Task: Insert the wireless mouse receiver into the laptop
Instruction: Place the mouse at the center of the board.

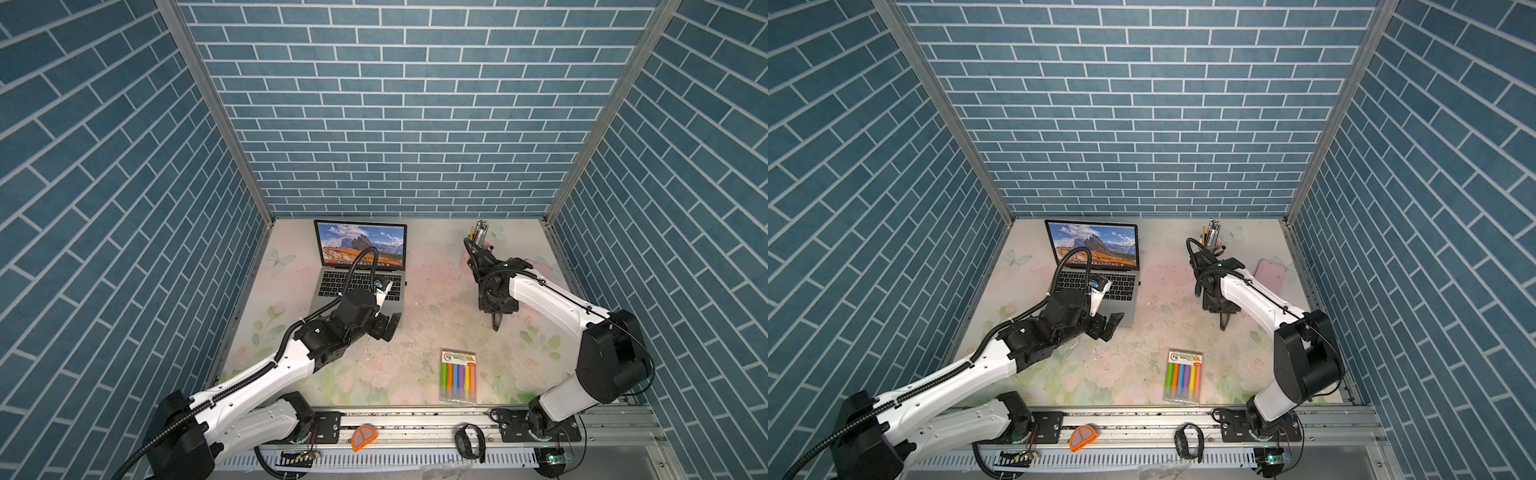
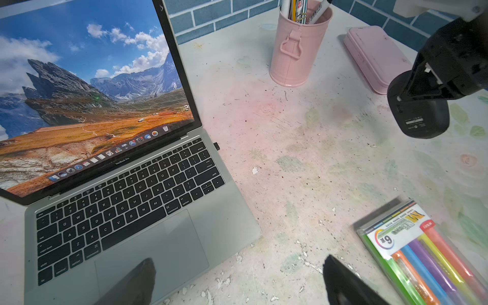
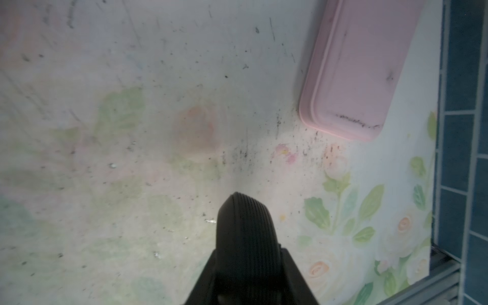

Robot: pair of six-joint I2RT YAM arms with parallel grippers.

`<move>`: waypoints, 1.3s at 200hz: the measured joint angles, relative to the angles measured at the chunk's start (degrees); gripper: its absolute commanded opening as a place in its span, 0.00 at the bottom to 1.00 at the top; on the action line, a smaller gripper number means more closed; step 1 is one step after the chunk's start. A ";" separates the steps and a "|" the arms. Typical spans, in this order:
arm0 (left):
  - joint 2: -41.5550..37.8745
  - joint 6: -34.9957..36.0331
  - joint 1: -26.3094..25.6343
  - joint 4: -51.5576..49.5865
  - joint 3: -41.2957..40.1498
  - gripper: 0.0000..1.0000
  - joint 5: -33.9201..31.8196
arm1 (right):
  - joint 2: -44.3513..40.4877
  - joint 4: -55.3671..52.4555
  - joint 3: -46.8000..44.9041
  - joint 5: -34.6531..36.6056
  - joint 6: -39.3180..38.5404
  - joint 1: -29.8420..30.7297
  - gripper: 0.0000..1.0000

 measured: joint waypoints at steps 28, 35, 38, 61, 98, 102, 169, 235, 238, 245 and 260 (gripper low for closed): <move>-1.49 0.44 0.02 -1.25 -1.81 0.99 -0.46 | 5.64 -0.50 1.31 2.56 -1.55 -1.14 0.28; -1.88 0.55 0.02 -1.95 -1.90 0.99 -0.57 | 7.04 -0.68 1.88 3.28 -1.75 -1.44 0.28; -2.12 0.59 0.02 -2.38 -1.90 0.99 -0.66 | 7.74 -0.70 2.19 3.58 -1.92 -1.60 0.28; -4.52 1.03 0.02 -4.17 -1.92 0.99 -1.62 | 11.39 -1.68 4.90 5.42 -2.08 -2.01 0.30; -7.91 1.27 0.07 -5.57 -2.80 0.99 -3.32 | 14.73 -2.08 7.50 5.73 -2.84 -2.21 0.36; -7.93 1.27 0.07 -5.60 -2.86 0.99 -3.43 | 14.95 -2.08 7.63 5.64 -2.91 -2.21 0.36; -6.25 1.90 0.09 -6.34 -2.86 0.99 -4.09 | 18.14 -1.68 8.04 3.69 -3.43 -2.10 0.50; -6.38 1.95 0.11 -6.75 -2.86 0.99 -4.66 | 17.31 1.05 7.85 -1.36 -3.26 -1.05 0.55; -6.43 1.95 0.11 -6.80 -2.86 0.99 -4.72 | 17.16 1.09 7.85 -1.49 -3.26 -1.01 0.55; -6.51 1.95 0.11 -7.02 -2.86 0.99 -4.79 | 16.70 1.22 7.85 -1.90 -3.26 -0.87 0.56; -6.73 1.97 0.11 -7.50 -2.86 0.99 -5.03 | 15.23 1.38 7.80 -2.49 -3.26 -0.61 0.56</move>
